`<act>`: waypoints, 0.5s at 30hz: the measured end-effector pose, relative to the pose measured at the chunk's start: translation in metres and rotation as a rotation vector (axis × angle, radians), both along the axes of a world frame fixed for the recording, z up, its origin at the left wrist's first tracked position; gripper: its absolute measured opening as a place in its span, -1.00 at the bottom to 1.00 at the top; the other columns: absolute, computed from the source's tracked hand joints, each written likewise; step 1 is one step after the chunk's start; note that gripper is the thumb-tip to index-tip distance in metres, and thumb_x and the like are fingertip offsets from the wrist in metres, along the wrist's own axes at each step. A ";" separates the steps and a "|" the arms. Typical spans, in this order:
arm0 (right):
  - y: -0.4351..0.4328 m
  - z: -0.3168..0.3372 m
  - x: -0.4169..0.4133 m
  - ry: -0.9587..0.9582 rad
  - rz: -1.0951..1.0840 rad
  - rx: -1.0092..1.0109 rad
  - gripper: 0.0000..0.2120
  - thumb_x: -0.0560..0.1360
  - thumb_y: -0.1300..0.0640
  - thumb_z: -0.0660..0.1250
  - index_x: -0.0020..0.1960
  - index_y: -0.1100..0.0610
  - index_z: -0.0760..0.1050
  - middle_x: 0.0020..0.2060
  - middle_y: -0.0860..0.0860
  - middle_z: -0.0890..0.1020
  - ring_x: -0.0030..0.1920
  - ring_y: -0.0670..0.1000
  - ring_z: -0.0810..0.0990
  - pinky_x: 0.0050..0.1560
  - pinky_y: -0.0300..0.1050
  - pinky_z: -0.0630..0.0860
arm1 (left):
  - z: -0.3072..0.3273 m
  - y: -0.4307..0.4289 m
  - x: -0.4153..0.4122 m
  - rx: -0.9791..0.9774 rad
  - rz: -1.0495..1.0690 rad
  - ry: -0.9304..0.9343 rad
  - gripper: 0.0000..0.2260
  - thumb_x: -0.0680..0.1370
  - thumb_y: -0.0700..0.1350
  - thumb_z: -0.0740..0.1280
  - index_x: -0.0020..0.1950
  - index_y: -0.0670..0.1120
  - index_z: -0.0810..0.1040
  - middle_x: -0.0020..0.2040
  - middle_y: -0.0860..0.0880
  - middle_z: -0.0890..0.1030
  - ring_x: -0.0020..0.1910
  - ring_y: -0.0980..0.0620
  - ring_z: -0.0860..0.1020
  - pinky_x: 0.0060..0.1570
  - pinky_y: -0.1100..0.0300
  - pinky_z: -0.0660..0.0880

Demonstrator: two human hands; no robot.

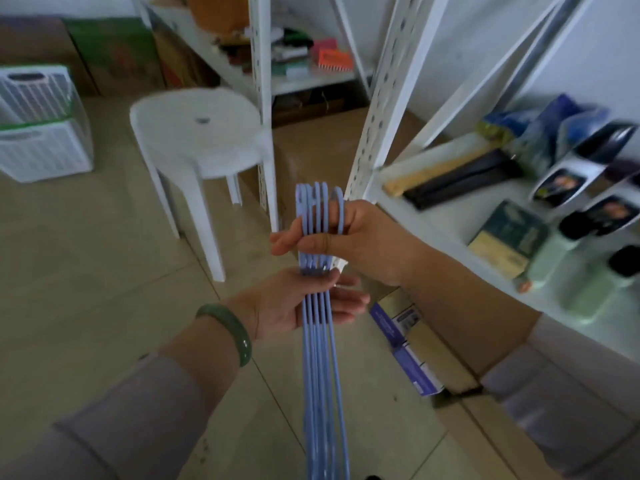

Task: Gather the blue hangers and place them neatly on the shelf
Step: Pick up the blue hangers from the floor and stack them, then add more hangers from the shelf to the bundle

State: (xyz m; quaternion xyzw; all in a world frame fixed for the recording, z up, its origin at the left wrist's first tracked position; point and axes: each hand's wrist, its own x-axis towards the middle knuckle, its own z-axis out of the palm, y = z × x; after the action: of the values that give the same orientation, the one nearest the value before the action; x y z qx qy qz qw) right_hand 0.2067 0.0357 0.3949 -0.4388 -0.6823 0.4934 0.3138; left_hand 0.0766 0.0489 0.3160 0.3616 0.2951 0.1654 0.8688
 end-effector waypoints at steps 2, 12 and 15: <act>0.000 0.061 0.003 0.033 0.016 -0.020 -0.82 0.48 0.37 0.28 -0.02 0.22 0.62 0.04 0.18 0.68 0.17 0.08 0.62 0.32 0.06 0.48 | 0.061 -0.002 0.000 0.003 -0.032 -0.028 -0.72 0.61 -0.17 0.10 0.08 -0.30 0.53 -0.10 -0.16 0.72 -0.11 -0.06 0.70 -0.11 0.12 0.64; -0.046 0.379 0.009 0.058 -0.066 0.037 -0.81 0.49 0.37 0.26 0.04 0.31 0.60 -0.05 -0.01 0.69 0.16 -0.01 0.63 0.30 -0.05 0.49 | 0.383 -0.029 0.006 0.146 -0.124 0.011 -0.72 0.61 -0.16 0.11 0.02 -0.29 0.55 -0.06 -0.18 0.71 -0.03 -0.11 0.69 -0.05 0.07 0.64; -0.073 0.454 0.012 0.086 -0.169 0.067 -0.81 0.50 0.37 0.25 0.04 0.31 0.60 0.01 0.12 0.68 0.18 0.08 0.61 0.31 0.03 0.48 | 0.460 -0.048 0.009 0.155 -0.155 0.022 -0.73 0.57 -0.12 0.17 0.02 -0.28 0.57 -0.08 -0.16 0.72 -0.06 -0.08 0.70 -0.11 0.10 0.64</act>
State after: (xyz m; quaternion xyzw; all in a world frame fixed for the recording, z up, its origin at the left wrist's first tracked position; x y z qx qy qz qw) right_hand 0.2187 -0.0369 0.8486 -0.4623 -0.6451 0.4604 0.3978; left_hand 0.0858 0.0004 0.7764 0.4513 0.2621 0.1159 0.8451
